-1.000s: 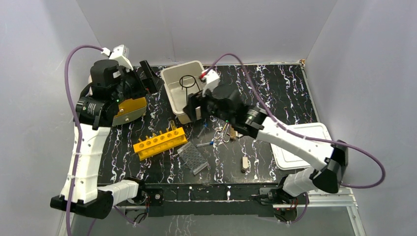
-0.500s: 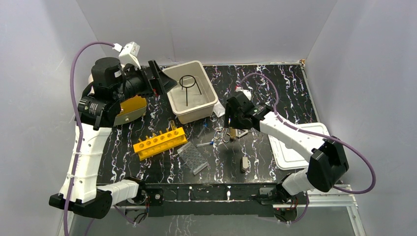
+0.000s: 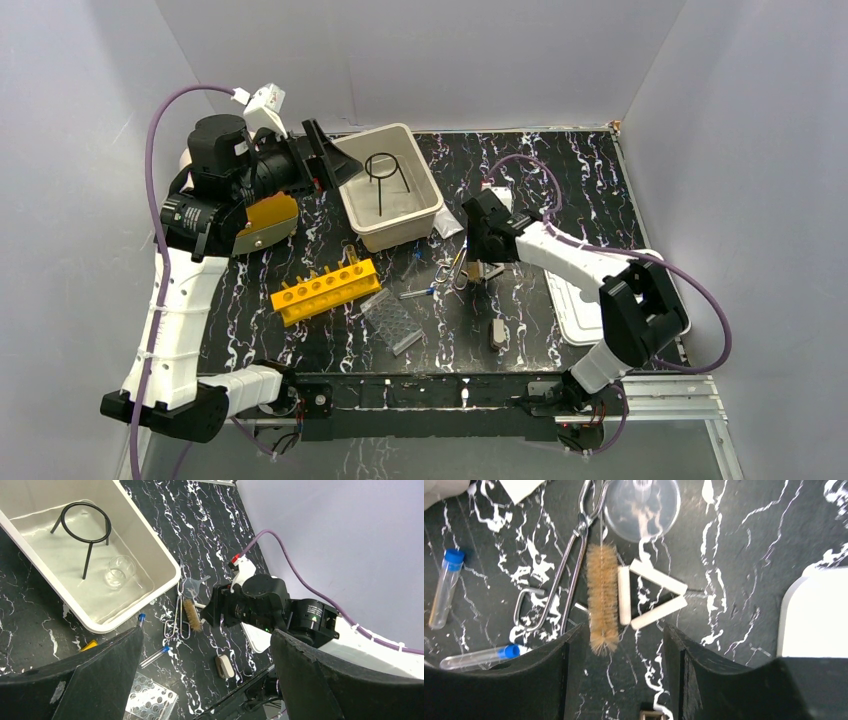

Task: Organize the chemistry lab equipment

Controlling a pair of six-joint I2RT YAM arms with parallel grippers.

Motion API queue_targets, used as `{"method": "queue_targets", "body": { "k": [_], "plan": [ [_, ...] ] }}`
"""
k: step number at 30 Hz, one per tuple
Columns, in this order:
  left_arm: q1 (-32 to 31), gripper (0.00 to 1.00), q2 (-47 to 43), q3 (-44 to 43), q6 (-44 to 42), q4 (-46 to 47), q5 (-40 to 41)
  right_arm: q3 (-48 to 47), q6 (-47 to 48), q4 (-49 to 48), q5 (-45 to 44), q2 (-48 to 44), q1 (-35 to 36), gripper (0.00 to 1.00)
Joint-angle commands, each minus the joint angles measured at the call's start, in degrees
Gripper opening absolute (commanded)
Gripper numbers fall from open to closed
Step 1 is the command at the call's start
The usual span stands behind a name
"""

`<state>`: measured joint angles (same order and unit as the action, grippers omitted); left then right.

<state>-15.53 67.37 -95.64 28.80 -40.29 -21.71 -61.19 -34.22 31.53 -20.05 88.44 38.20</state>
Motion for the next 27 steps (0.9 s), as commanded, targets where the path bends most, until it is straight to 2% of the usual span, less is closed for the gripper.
{"method": "queue_targets", "body": {
  "k": [1,7,16,18,27],
  "plan": [
    [-0.29,0.98,-0.16,-0.82,0.99,0.68,-0.83,-4.79,5.52,-4.99,-5.81,1.89,-1.43,0.65],
    [-0.24,0.98,0.44,-1.17,1.0,0.38,-0.44,-8.29,11.82,-10.63,-8.17,5.43,-3.57,0.58],
    [-0.29,0.98,1.05,-1.29,0.17,-0.62,0.84,-12.68,16.48,-13.94,-6.36,11.51,-6.14,0.42],
    [-0.28,0.98,1.14,-1.23,0.04,-0.64,0.98,-13.82,16.81,-13.23,-6.26,12.63,-6.29,0.32],
    [-0.25,0.98,1.53,-1.31,-1.08,-0.81,1.64,-17.02,18.77,-9.53,-11.32,10.97,-6.37,0.0]
  ]
}}
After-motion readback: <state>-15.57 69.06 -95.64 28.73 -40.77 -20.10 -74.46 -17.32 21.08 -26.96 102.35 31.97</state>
